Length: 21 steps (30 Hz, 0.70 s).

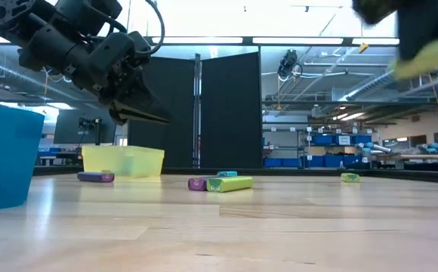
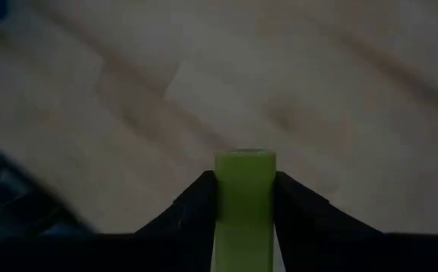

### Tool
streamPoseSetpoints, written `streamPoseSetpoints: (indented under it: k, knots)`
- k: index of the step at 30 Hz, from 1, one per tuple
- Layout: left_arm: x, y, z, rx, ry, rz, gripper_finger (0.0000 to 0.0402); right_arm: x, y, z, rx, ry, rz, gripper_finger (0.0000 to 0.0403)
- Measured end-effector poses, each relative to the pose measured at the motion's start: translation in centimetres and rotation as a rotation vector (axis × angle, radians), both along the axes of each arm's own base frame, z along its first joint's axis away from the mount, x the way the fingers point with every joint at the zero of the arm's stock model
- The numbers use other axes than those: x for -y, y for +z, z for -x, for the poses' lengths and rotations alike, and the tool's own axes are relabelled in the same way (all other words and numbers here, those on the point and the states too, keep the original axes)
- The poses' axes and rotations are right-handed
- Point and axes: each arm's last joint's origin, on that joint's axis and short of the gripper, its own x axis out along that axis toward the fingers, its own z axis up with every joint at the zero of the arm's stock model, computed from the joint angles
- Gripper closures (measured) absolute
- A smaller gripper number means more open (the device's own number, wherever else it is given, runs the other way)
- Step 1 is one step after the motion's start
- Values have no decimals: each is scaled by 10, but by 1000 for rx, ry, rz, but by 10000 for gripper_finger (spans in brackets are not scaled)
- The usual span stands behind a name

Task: Sort blocks
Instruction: Put the bottom right green block into the transparent bin

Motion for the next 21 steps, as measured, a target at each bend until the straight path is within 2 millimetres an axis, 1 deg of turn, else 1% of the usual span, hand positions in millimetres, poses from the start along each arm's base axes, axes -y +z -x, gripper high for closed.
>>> streamPoseSetpoints:
  k: [2, 5, 8, 10, 12, 15, 21]
  knots:
    - [0, 0, 0, -1, 6, -4, 333, -17, 9, 9, -2, -31, -38, 290]
    - [-1, -1, 1, -11, 12, -10, 333, -47, 9, 30, -46, -81, -131, 290]
    - [-1, -2, 1, -21, 13, -13, 333, -76, -2, 51, -159, -149, -177, 290]
    - [-1, -2, 1, -23, 13, -14, 333, -90, -14, 62, -240, -200, -157, 290]
    - [-1, -2, 1, -22, 12, -16, 333, -100, -24, 67, -279, -245, -129, 290]
    - [-1, -2, 1, -23, 11, -17, 333, -109, -39, 68, -331, -300, -92, 290]
    - [-1, -3, 2, -36, 12, -18, 333, -113, -64, 57, -396, -343, -23, 290]
